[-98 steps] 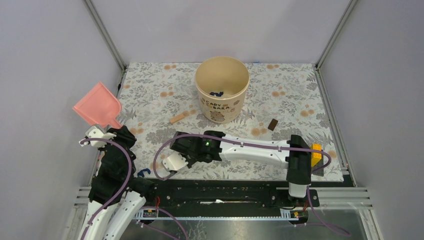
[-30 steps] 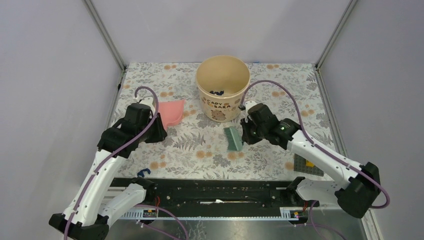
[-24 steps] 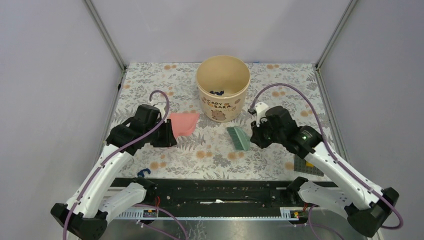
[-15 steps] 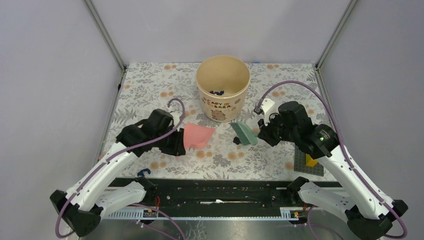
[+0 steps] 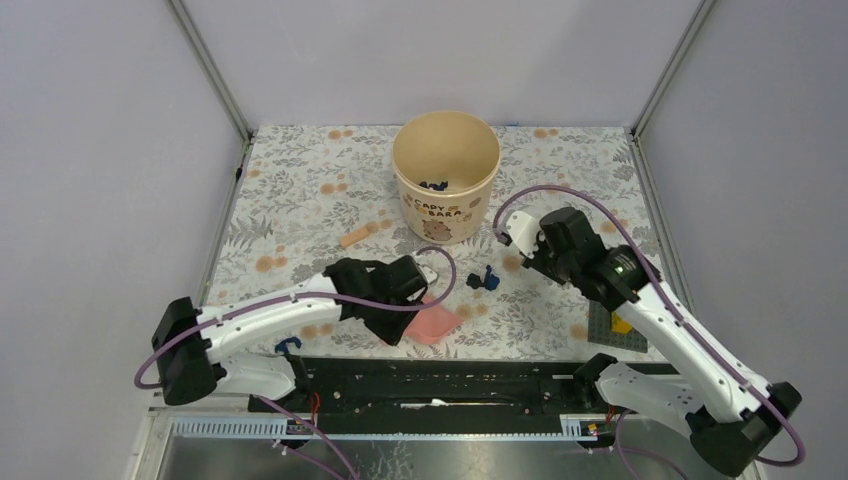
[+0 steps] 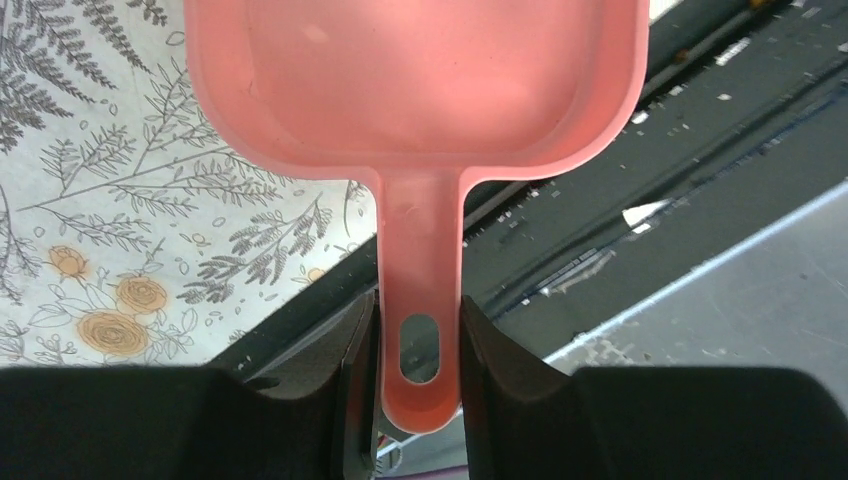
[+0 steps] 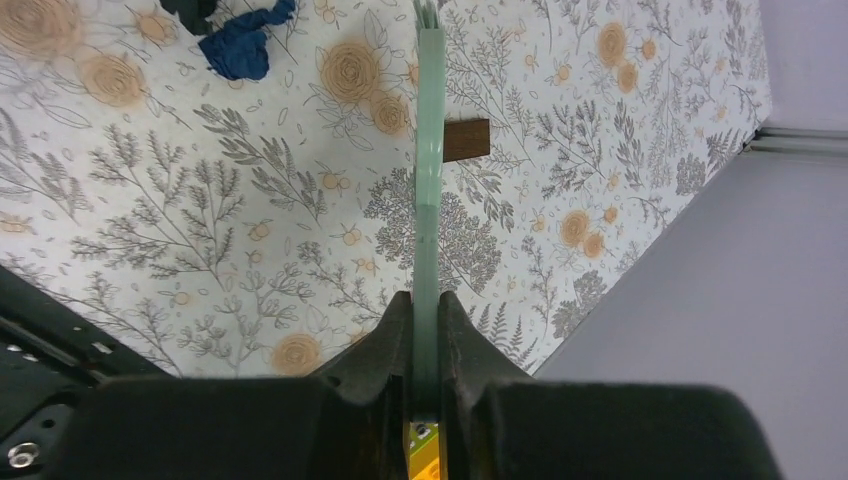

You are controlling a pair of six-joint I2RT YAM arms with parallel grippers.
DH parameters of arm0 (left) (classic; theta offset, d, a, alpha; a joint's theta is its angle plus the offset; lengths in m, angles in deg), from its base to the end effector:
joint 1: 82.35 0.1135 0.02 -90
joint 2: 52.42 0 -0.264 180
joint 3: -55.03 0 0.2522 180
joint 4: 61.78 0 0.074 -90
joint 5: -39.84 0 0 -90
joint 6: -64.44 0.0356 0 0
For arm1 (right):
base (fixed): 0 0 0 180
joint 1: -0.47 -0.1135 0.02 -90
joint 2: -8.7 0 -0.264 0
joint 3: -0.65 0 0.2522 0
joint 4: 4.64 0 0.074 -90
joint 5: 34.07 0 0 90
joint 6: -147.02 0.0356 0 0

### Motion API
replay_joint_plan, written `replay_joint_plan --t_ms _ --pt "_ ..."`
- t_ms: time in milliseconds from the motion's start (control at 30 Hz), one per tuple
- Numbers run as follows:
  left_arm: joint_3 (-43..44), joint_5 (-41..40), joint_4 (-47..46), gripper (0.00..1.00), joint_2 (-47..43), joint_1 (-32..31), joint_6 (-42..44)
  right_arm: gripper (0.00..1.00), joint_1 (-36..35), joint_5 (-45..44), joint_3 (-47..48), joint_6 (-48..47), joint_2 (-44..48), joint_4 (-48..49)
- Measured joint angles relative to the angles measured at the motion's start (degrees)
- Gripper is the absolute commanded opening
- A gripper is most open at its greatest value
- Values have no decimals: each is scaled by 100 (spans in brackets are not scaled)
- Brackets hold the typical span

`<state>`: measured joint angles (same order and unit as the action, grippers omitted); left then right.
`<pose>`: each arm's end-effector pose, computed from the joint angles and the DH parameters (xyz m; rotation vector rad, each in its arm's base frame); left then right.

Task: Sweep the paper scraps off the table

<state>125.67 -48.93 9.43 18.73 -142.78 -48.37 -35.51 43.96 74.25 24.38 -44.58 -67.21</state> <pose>0.1085 -0.1928 0.2570 0.9394 2.7422 -0.3330 0.1494 0.0993 0.3395 -1.2058 1.9559 -0.2109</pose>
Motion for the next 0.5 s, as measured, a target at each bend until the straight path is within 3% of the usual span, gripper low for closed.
replay_joint_plan --t_ms 267,500 --pt "98 -649 -197 0 802 -426 -33 0 4 -129 -46 -304 -997 461" --pt "129 -717 -483 0 1069 -505 13 0 4 382 15 -35 -1624 691"
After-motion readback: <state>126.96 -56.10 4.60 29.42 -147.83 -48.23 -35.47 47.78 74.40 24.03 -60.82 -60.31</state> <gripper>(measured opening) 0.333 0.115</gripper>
